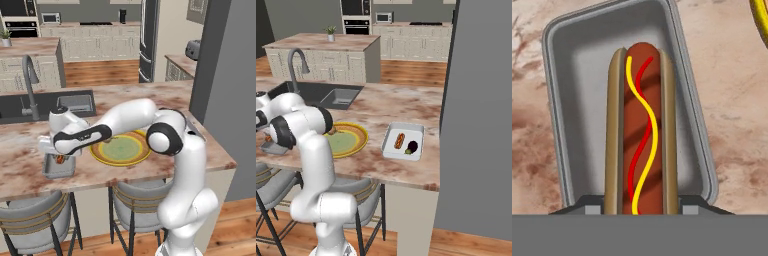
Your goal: Place one cooked food and one vegetable from the large plate to each tupperware container.
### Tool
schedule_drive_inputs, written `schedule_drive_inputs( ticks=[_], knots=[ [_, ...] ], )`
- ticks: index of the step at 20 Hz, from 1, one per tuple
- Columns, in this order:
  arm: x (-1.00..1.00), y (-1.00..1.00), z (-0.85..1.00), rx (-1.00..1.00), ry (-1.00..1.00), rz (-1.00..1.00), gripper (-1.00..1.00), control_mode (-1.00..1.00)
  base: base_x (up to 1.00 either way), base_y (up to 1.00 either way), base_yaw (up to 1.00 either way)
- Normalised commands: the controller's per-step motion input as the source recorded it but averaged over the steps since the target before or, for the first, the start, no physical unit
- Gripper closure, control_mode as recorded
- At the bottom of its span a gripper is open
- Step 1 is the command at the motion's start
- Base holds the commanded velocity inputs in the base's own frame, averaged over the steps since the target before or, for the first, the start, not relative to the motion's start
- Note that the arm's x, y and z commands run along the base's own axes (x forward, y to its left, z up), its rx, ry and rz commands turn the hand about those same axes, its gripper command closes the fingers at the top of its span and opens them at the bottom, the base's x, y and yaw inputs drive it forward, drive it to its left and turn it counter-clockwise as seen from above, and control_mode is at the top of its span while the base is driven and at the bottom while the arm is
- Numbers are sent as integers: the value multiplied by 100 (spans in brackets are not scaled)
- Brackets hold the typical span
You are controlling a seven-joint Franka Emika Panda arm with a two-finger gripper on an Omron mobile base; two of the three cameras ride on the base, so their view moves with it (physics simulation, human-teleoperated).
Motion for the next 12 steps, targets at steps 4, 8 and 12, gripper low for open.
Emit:
schedule_drive_inputs(
  ticks=[4, 8, 12],
  knots=[
    [26, 0, -13, -4, 2, 13, 100, -100, 0, 0, 0],
    [19, 0, -11, -4, 15, 9, 100, -100, 0, 0, 0],
    [14, 1, -22, -8, 16, 4, 100, -100, 0, 0, 0]
  ],
)
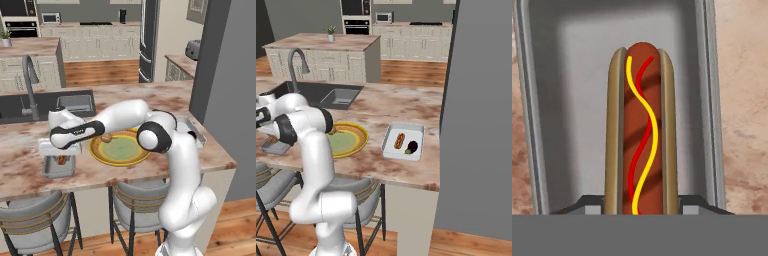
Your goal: Place one cooked food and one vegetable from the large plate to each tupperware container.
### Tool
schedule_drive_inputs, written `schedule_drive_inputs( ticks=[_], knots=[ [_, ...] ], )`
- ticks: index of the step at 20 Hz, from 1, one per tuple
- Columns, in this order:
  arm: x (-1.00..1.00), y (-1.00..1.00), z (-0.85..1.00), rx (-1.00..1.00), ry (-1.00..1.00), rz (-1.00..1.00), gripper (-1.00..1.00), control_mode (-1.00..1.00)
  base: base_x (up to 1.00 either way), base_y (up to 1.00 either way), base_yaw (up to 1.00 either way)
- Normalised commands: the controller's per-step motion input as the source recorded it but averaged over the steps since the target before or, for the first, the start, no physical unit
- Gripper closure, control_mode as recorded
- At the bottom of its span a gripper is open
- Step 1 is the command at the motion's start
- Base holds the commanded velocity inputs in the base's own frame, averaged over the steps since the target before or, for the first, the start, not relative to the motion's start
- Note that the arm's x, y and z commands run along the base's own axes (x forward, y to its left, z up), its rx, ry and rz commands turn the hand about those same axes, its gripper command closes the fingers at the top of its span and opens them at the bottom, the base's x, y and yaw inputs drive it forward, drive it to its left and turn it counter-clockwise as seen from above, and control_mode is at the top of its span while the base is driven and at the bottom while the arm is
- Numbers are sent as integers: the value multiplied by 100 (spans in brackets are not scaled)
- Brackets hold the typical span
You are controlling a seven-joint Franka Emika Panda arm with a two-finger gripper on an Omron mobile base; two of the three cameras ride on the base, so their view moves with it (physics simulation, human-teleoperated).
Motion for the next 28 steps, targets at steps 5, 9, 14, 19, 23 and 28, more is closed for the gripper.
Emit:
schedule_drive_inputs(
  ticks=[5, 9, 14, 19, 23, 28],
  knots=[
    [6, 8, -13, -15, 4, 0, 100, -100, 0, 0, 0],
    [0, 8, -8, -14, 0, 0, 100, -100, 0, 0, 0],
    [2, 5, 0, -2, 2, 0, 100, -100, 0, 0, 0],
    [26, 0, -9, 0, 0, 2, 100, -100, 0, 0, 0],
    [18, 5, -24, -3, 0, 1, 100, -100, 0, 0, 0],
    [18, 21, -18, -2, 0, 0, 100, -100, 0, 0, 0]
  ],
)
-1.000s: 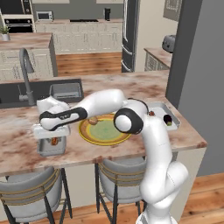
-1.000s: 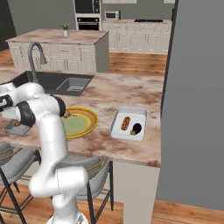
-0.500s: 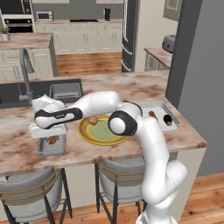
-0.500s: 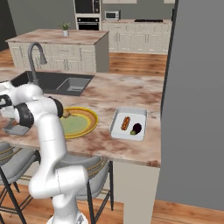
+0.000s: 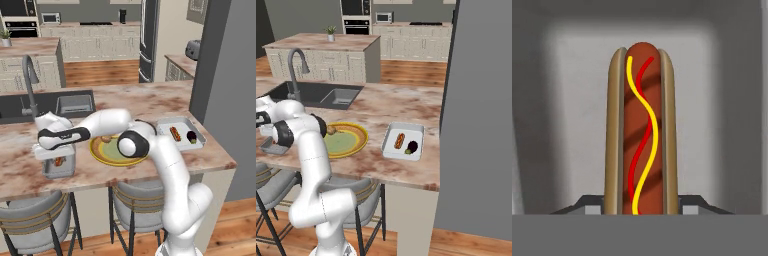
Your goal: Place one cooked food and one vegetable from the large plate to each tupperware container.
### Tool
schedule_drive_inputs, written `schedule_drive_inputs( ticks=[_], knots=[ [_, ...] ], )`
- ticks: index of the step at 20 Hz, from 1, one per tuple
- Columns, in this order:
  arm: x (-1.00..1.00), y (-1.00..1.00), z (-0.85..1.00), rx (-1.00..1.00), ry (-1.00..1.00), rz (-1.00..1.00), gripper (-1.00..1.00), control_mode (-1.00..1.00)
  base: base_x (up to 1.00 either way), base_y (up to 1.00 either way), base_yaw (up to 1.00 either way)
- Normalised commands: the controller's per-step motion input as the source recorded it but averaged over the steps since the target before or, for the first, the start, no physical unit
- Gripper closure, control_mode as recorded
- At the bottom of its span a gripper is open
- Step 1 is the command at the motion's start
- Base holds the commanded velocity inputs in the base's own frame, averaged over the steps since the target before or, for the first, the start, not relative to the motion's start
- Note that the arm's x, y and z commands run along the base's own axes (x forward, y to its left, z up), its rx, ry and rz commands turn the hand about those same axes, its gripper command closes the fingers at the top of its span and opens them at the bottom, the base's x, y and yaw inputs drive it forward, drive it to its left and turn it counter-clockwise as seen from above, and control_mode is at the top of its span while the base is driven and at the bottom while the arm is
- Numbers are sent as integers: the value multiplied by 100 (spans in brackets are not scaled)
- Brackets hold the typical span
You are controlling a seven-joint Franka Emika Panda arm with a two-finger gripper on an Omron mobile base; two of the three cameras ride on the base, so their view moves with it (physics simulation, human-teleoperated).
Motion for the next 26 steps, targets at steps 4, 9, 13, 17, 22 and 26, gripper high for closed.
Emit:
schedule_drive_inputs(
  ticks=[4, 9, 13, 17, 22, 26],
  knots=[
    [6, 9, -17, -1, 0, 0, 100, -100, 0, 0, 0],
    [0, 0, -20, -1, 0, 1, 100, -100, 0, 0, 0],
    [-6, 0, 0, 0, 0, 2, -100, -100, 0, 0, 0],
    [-23, -1, 0, 0, 0, 0, -100, -100, 0, 0, 0],
    [-17, -1, 0, 0, -2, 0, -100, -100, 0, 0, 0],
    [0, -28, 8, 0, -2, 0, -100, -100, 0, 0, 0]
  ],
)
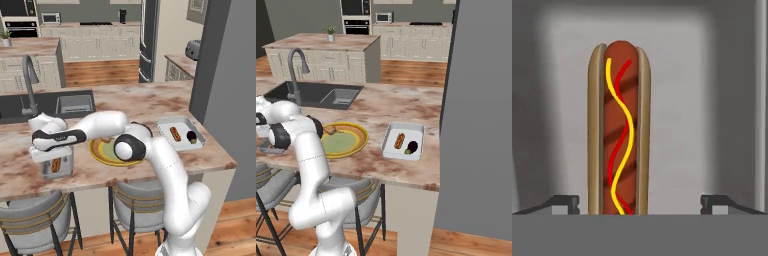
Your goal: Place one cooked food and one vegetable from the large plate to each tupperware container.
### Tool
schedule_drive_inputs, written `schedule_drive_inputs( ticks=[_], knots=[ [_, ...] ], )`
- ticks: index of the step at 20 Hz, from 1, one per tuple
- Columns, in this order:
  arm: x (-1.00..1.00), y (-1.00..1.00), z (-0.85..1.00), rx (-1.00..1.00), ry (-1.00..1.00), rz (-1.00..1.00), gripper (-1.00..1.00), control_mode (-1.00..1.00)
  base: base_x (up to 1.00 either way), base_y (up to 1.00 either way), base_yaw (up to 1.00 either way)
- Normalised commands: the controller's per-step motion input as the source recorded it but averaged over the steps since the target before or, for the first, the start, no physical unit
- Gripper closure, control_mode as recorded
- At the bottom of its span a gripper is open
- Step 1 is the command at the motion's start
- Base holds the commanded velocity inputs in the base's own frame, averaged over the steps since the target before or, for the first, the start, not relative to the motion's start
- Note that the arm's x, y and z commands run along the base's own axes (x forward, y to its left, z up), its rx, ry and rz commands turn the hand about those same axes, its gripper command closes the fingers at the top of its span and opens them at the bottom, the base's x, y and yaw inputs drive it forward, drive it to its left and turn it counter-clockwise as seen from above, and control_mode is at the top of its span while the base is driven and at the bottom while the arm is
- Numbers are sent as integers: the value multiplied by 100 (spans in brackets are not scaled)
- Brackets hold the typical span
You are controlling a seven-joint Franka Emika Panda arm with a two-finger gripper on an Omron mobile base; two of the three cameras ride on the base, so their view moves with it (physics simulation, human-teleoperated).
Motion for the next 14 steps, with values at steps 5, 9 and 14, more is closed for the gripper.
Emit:
schedule_drive_inputs(
  ticks=[5, 9, 14],
  knots=[
    [-5, -37, 45, 15, -3, 0, -100, -100, 0, 0, 0],
    [-7, -41, 45, 14, -6, -1, -100, -100, 0, 0, 0],
    [-4, -99, 30, 8, -5, -4, -100, -100, 0, 0, 0]
  ],
)
